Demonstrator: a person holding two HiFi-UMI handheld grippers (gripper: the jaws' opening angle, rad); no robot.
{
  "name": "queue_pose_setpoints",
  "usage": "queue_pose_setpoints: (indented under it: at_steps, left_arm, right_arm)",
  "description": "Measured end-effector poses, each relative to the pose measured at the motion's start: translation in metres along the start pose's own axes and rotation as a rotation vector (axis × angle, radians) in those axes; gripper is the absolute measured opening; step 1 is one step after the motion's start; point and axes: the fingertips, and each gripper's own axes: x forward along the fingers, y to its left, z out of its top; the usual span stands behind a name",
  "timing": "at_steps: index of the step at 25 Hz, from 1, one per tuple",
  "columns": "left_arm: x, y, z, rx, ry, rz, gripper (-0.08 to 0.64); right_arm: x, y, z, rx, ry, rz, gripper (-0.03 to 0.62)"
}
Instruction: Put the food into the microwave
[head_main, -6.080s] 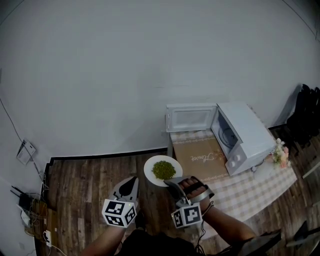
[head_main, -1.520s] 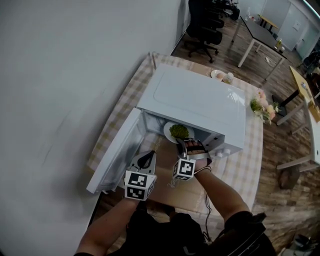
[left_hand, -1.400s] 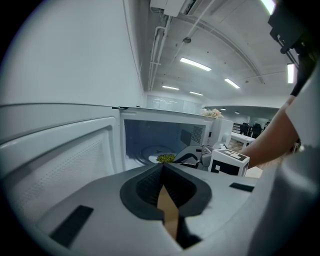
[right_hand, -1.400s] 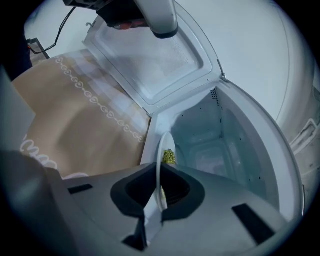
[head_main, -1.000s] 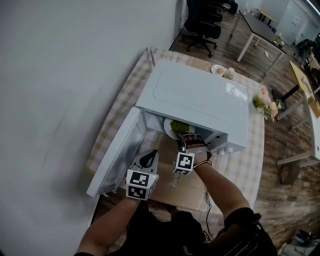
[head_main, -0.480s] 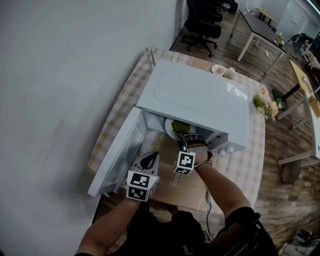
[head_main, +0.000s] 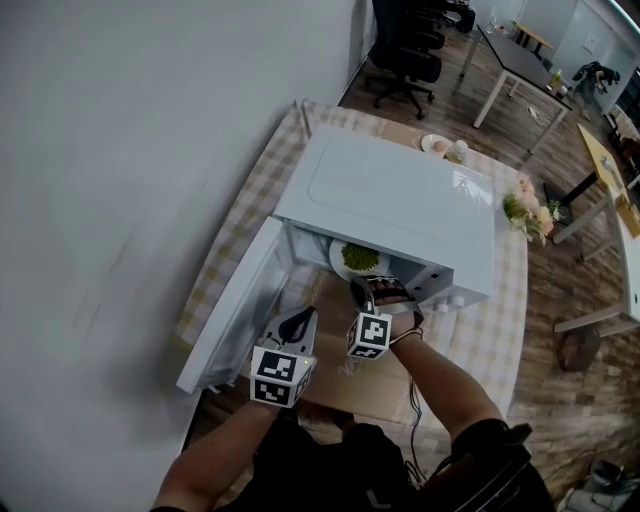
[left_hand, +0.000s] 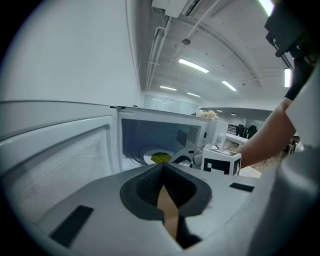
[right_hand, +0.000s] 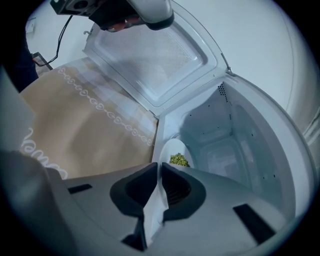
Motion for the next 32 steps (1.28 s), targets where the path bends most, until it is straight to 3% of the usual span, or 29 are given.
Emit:
queue_pose_setpoints:
  at_steps: [7, 18, 32]
  left_arm:
    - [-0.002, 0.001, -0.001, -0.004, 0.005, 0.0, 0.008]
    - [-0.001, -0.003, -0.004, 0.003, 0.01, -0.025, 0.008]
    - [0.0, 0.004, -0.009, 0.001, 0.033, -0.018, 0.008]
  right_arm:
    - [0.01, -0.007, -0.001, 0.053, 0.008, 0.027, 0.037]
    - [0.028, -0.017, -0.003, 0.059, 0.03, 0.086, 0.037]
    - [0.046, -0.038, -0.008, 0.07, 0.093, 0.081, 0.038]
